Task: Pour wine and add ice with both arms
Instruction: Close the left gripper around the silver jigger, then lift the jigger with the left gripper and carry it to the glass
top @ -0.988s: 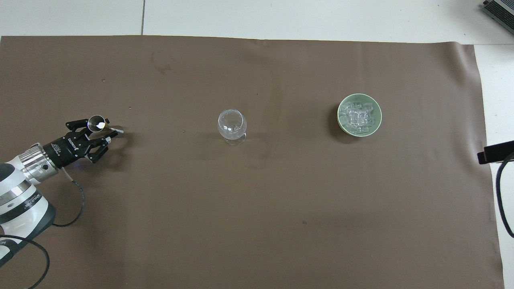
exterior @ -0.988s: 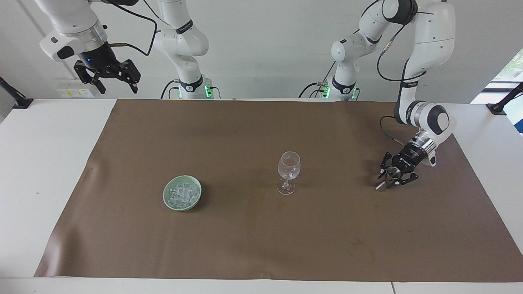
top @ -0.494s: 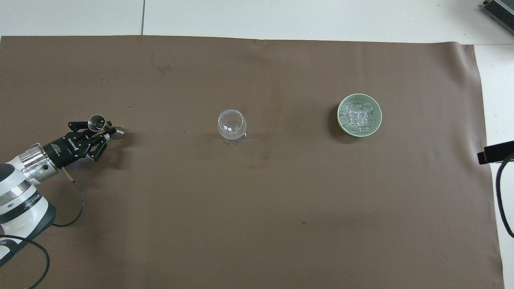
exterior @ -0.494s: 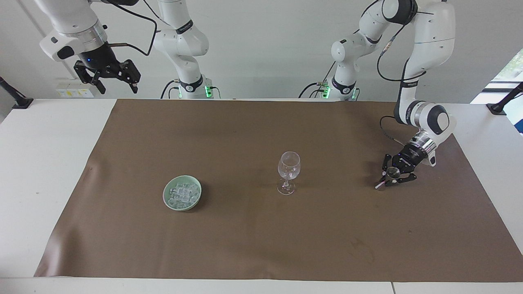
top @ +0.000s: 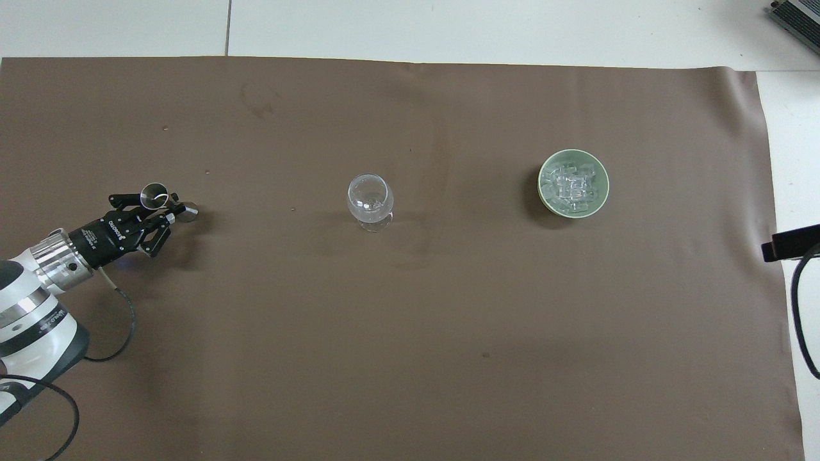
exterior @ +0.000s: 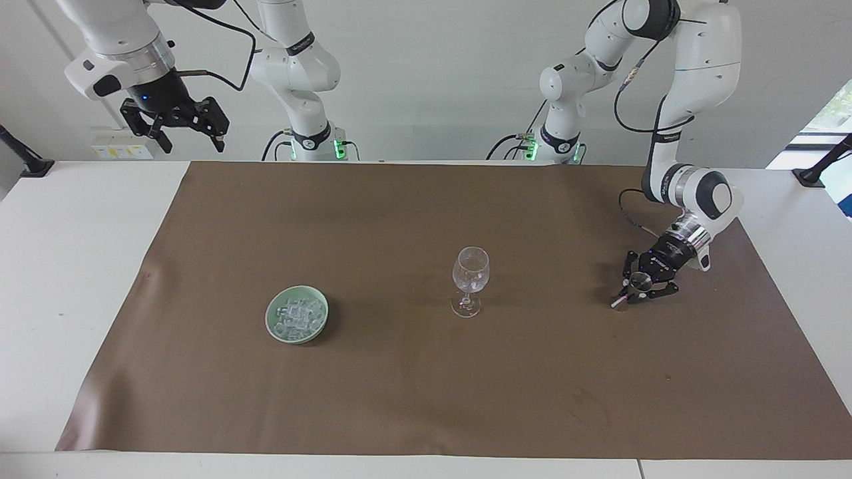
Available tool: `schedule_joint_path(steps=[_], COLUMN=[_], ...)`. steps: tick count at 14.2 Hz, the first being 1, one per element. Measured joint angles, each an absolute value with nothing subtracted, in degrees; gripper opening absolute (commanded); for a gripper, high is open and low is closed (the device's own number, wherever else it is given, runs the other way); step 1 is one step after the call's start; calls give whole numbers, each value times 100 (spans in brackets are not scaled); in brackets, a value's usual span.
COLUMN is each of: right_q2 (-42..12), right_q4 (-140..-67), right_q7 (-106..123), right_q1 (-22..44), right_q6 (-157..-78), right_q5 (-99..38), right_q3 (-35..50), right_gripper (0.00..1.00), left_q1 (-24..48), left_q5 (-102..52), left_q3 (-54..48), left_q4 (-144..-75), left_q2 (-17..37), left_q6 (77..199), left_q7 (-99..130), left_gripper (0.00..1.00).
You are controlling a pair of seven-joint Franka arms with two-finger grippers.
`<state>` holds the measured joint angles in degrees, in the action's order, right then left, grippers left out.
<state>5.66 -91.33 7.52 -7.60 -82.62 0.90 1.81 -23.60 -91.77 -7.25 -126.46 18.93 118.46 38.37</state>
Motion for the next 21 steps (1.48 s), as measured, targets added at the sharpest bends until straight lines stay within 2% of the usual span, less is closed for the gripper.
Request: schedule_joint_path(steps=[8, 14, 21], right_q2=[566, 566, 566], right_q4=[-9133, -9133, -9133], right_q7=[752, 752, 752], right_q1=[-760, -760, -760], right_q6=[-8262, -8262, -8262], right_q5=[90, 90, 90], right_q3=[181, 181, 181], right_gripper=[100, 100, 100], left_q1=[-2240, -1580, -978], left_q5=[-9176, -8937, -8920], left_q3=[-794, -804, -818], left_q4=[-12528, -12457, -12461], left_q2=[1799, 1124, 723], left_q6=[11776, 12114, 12292], left_q7=[3912, 4529, 5137], left_gripper=[0, 0, 0])
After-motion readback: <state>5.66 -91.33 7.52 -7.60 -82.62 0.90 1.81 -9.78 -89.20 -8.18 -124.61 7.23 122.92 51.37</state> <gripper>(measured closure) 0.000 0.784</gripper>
